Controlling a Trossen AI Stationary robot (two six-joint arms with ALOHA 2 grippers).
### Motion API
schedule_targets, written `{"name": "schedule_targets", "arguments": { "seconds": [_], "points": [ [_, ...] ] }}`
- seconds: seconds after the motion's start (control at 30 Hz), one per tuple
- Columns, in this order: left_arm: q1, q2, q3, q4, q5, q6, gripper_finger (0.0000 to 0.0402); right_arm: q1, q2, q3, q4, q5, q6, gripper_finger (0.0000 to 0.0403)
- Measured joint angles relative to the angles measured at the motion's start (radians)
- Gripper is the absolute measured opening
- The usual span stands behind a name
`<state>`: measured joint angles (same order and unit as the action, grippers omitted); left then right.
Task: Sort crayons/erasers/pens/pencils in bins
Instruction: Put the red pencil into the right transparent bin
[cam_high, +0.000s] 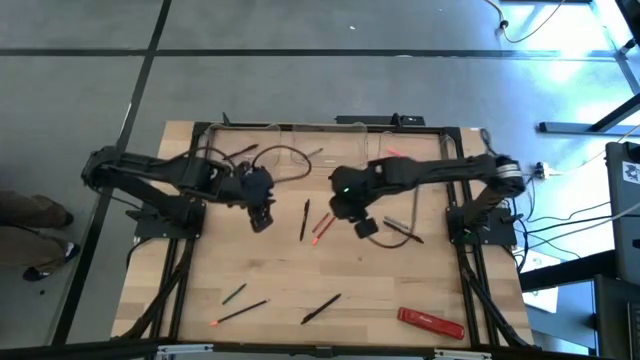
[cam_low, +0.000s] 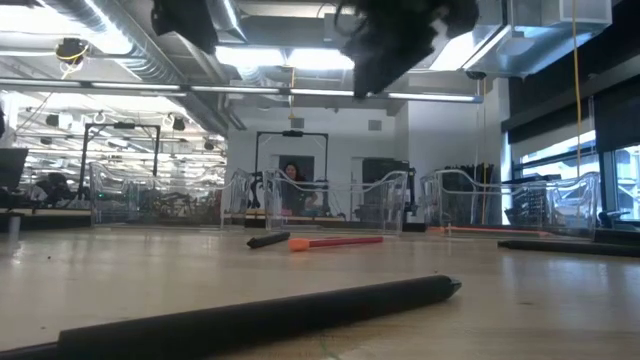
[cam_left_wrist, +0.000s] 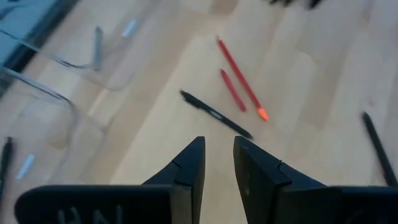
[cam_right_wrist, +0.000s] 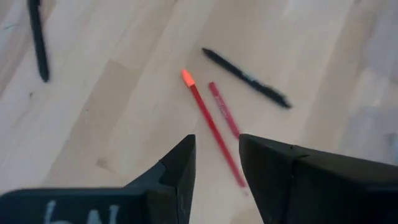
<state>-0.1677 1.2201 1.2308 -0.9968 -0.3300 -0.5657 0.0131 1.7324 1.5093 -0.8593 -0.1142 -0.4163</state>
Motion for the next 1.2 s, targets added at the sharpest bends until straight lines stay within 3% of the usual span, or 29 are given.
{"name": "schedule_targets", "arguments": {
  "seconds": [0.13, 0.37, 0.57, 1.2],
  "points": [
    [-0.077, 0.0, 0.0, -0.021, 0.0, -0.032, 0.0077, 0.026, 0.088, 0.0, 0.029, -0.066, 0.021, 0.0126],
    [-0.16, 0.0, 0.0, -0.021, -0.001, -0.076, 0.0077, 0.055, 0.204, 0.0, 0.193, -0.078, 0.018, 0.0126],
    [-0.17, 0.0, 0.0, -0.021, -0.003, -0.108, 0.0077, 0.056, 0.29, 0.0, 0.277, -0.14, 0.004, 0.0126],
    [-0.17, 0.0, -0.001, -0.021, -0.026, -0.142, 0.0077, 0.043, 0.429, 0.001, 0.37, -0.136, -0.148, 0.0126]
  ]
}}
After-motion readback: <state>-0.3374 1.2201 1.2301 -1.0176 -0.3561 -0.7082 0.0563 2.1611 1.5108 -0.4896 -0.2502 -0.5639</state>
